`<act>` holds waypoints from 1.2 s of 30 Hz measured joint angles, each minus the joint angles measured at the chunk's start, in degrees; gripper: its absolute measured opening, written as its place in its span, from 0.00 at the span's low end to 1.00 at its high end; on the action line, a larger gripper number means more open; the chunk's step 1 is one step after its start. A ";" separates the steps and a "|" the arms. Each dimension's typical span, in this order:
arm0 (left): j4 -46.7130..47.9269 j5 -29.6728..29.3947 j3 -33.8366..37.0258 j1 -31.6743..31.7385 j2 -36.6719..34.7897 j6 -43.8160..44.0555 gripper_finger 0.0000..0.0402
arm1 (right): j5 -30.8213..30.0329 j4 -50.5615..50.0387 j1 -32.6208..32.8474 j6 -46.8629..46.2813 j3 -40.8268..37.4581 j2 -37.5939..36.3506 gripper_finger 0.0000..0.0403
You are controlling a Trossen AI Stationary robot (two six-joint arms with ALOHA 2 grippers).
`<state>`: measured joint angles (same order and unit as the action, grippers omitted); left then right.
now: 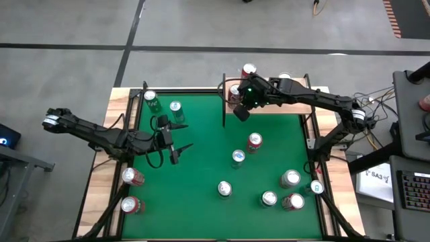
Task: Place canned beverage on shelf
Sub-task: Put the top red-white soda can on the shelf
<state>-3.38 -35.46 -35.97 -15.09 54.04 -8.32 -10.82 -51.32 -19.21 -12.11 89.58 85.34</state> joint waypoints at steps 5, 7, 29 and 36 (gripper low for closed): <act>0.00 0.00 0.01 0.00 0.04 0.00 0.80 | -4.22 1.50 -0.29 1.41 0.00 0.72 0.02; 0.01 0.00 0.02 0.00 0.09 0.00 0.80 | -4.25 1.50 -0.60 1.65 0.00 0.74 0.02; 0.02 0.00 0.01 0.00 0.11 -0.12 0.80 | -1.35 8.16 -0.54 3.57 0.09 0.76 0.02; 0.02 0.00 0.02 0.00 0.11 -0.15 0.80 | -4.25 8.80 -1.01 6.15 0.09 0.78 0.02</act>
<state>-3.36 -35.46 -35.95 -15.09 54.15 -8.47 -15.07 -42.52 -20.22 -5.96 89.67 86.13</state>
